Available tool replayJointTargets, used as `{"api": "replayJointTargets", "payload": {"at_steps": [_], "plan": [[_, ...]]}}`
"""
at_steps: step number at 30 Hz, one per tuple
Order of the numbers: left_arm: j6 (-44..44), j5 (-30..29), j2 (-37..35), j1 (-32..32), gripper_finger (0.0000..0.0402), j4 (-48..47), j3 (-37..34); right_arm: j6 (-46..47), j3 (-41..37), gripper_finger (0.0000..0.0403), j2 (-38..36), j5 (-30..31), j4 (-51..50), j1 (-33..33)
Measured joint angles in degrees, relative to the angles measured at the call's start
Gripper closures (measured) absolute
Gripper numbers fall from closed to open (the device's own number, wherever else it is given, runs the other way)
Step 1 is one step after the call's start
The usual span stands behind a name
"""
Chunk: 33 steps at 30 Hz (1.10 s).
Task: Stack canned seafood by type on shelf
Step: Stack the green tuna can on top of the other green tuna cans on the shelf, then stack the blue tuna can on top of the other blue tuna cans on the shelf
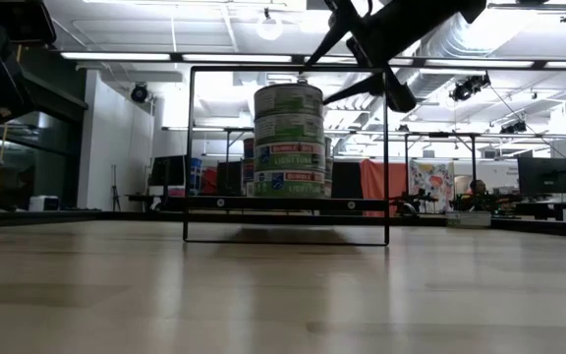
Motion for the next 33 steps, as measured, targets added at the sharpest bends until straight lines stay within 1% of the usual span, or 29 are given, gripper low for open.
{"api": "replayJointTargets", "payload": {"at_steps": [2, 4, 10, 12, 14, 16, 17, 18, 19, 21, 23, 26, 29, 33], "plan": [[0.05, 0.07, 0.00, 0.01, 0.0401, 0.54, 0.38, -2.37, 0.00, 0.0195, -0.08, -0.27, 0.80, 0.01], [1.91, 0.08, 0.00, 0.00, 0.0401, 0.85, 1.86, -4.50, 0.00, 0.0195, -0.87, -0.58, 1.35, 0.06], [14.88, 0.00, 1.05, 0.02, 0.0401, 1.08, 9.66, -12.05, -0.02, 0.0197, -5.93, -1.05, 1.31, 0.76], [15.53, 1.22, 3.20, -0.16, 0.0401, -1.50, 11.98, -14.78, -0.02, 0.0213, -7.70, -0.97, 0.95, 1.78], [14.41, 5.70, 6.42, -1.52, 0.0401, -6.30, 14.02, -15.57, 0.02, 0.0249, -9.06, -0.39, -2.25, 3.69], [11.17, 10.76, 10.24, -4.86, 0.0401, -12.33, 15.89, -13.36, 0.02, 0.0305, -9.33, 0.84, -7.95, 6.72], [9.83, 12.36, 12.30, -7.19, 0.0401, -15.10, 16.94, -11.84, -0.02, 0.0342, -9.19, 1.61, -10.79, 8.73], [8.81, 13.23, 14.15, -9.80, 0.0401, -17.18, 18.01, -10.50, -0.06, 0.0371, -8.79, 2.47, -12.91, 11.00], [7.92, 13.28, 15.93, -12.62, 0.0401, -18.90, 18.95, -9.32, -0.07, 0.0386, -8.26, 3.38, -14.04, 13.17], [5.49, 11.84, 19.09, -18.22, 0.0401, -21.57, 20.56, -4.83, -0.04, 0.0386, -7.06, 5.55, -15.18, 17.79], [2.89, 9.92, 21.90, -23.01, 0.0401, -21.73, 20.94, -0.15, -0.04, 0.0390, -5.34, 7.37, -15.75, 22.07], [0.72, 9.66, 26.27, -28.65, 0.0401, -22.60, 20.56, 6.55, -0.04, 0.0400, -2.38, 8.43, -16.01, 27.48], [0.94, 10.28, 29.51, -31.03, 0.0401, -21.12, 20.57, 12.66, -0.04, 0.0399, 0.02, 8.81, -16.65, 31.28], [5.04, 15.07, 32.63, -31.09, 0.0401, -14.91, 20.64, 16.08, -0.04, 0.0401, 1.85, 9.34, -16.93, 34.09]]}}
